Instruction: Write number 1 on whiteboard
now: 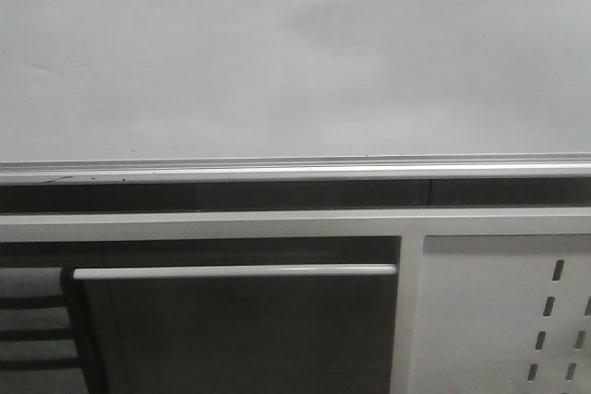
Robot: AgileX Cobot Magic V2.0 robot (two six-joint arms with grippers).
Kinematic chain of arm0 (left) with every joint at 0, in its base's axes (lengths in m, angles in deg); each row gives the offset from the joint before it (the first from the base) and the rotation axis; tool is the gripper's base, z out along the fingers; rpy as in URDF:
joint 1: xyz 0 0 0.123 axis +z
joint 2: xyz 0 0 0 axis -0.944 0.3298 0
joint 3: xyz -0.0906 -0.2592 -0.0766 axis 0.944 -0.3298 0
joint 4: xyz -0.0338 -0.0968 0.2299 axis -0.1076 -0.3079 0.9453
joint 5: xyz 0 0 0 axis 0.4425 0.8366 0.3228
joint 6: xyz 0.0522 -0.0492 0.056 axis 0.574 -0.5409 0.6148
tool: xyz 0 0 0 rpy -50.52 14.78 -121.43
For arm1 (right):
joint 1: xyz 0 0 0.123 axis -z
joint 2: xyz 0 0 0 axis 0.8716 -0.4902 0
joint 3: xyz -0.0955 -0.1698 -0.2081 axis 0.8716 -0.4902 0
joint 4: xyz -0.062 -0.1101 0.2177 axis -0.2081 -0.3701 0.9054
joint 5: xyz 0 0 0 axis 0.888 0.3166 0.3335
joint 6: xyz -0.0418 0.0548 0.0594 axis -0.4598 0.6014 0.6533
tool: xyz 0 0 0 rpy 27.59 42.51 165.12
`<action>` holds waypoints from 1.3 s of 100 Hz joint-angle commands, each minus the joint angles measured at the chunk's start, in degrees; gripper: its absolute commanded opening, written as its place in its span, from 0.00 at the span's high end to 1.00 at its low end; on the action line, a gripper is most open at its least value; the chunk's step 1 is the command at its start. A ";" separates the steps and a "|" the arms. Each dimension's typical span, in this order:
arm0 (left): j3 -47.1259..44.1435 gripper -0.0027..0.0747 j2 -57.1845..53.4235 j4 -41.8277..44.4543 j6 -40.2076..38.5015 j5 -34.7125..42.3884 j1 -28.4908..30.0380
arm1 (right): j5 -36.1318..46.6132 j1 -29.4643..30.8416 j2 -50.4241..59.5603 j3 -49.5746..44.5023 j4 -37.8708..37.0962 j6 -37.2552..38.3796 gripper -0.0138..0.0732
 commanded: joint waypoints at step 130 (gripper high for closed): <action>1.55 0.99 2.32 -3.00 0.08 -5.97 0.11 | -11.20 -3.21 -4.73 2.90 -0.06 -0.63 0.89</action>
